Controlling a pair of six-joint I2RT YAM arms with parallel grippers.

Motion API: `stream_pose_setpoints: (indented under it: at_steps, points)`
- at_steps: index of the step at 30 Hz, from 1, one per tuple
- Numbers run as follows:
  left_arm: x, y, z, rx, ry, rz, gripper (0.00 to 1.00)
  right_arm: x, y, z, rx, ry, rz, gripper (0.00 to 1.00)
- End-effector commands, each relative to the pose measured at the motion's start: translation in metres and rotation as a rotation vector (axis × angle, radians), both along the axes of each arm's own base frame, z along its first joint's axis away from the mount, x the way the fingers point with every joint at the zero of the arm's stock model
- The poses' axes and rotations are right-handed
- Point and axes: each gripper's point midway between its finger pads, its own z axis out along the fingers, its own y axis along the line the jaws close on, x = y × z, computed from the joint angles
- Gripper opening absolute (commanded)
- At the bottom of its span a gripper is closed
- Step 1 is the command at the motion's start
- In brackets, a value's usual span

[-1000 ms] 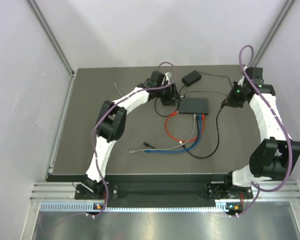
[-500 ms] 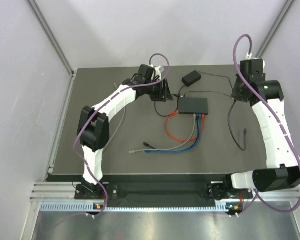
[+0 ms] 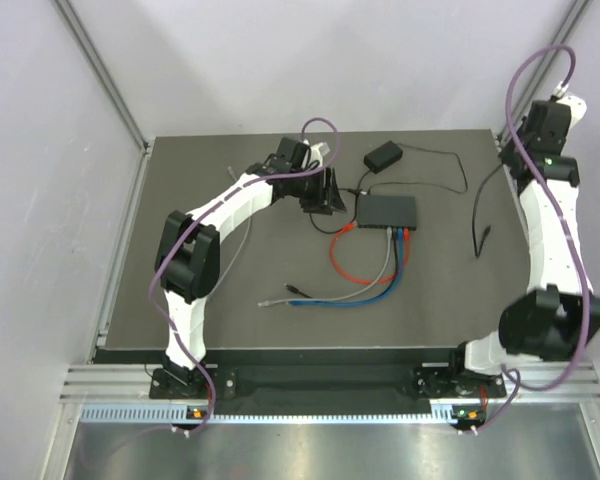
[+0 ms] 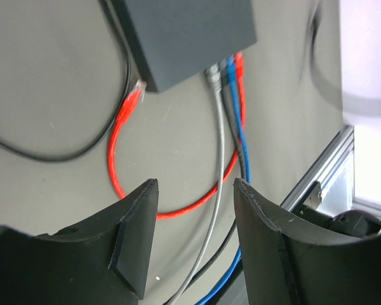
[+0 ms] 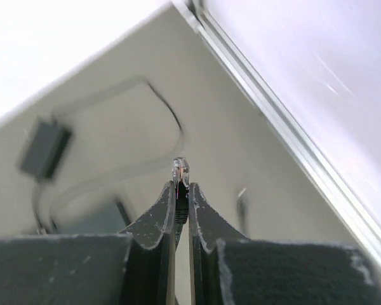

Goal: Pull the plug from the switch port

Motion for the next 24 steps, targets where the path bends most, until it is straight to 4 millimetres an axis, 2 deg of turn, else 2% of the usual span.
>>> stream_pose_setpoints:
  at_steps: [1,5,6,8,9,10,11,12,13,14,15,16,20,22,24]
  points:
    - [-0.006,0.004,0.005,-0.031,-0.017,-0.033,0.56,0.063,-0.017,0.060,0.081,-0.299,0.005,0.00]
    - [-0.003,0.009,0.003,-0.042,-0.004,-0.025,0.56,0.092,-0.017,0.080,0.210,-0.413,0.033,0.00]
    - [0.001,0.012,0.003,-0.048,0.001,-0.019,0.56,0.094,-0.022,0.076,0.235,-0.409,0.015,0.00]
    - [0.004,0.013,0.003,-0.066,0.021,-0.014,0.55,0.095,-0.023,0.052,0.324,-0.384,-0.020,0.00]
    - [0.007,0.014,0.001,-0.070,0.029,-0.010,0.55,0.091,-0.031,0.041,0.347,-0.382,-0.044,0.00]
    - [0.008,0.014,0.000,-0.075,0.036,-0.007,0.55,0.079,-0.031,0.012,0.384,-0.342,-0.066,0.00]
    - [0.009,0.014,0.000,-0.081,0.042,-0.007,0.54,0.074,-0.034,0.000,0.421,-0.344,-0.093,0.00]
    - [0.009,0.014,-0.002,-0.082,0.047,-0.007,0.55,0.066,-0.045,-0.010,0.430,-0.344,-0.126,0.00]
    - [0.009,0.014,-0.002,-0.082,0.049,-0.008,0.55,0.051,-0.046,-0.034,0.440,-0.302,-0.155,0.01]
    - [0.008,0.013,-0.005,-0.081,0.055,-0.008,0.54,0.041,-0.053,-0.045,0.434,-0.283,-0.181,0.02]
    - [0.007,0.013,-0.008,-0.083,0.063,-0.006,0.54,0.034,-0.055,-0.054,0.429,-0.267,-0.191,0.03]
    - [0.007,0.013,-0.009,-0.084,0.067,-0.006,0.54,0.019,-0.053,-0.071,0.416,-0.230,-0.189,0.06]
    - [0.003,0.013,-0.015,-0.091,0.084,-0.009,0.54,-0.020,-0.054,-0.110,0.370,-0.114,-0.206,0.09]
    - [0.003,0.013,-0.016,-0.088,0.086,-0.008,0.54,-0.043,-0.053,-0.128,0.347,-0.040,-0.239,0.17]
    - [0.003,0.012,-0.017,-0.091,0.089,-0.008,0.54,-0.058,-0.053,-0.136,0.318,0.001,-0.253,0.20]
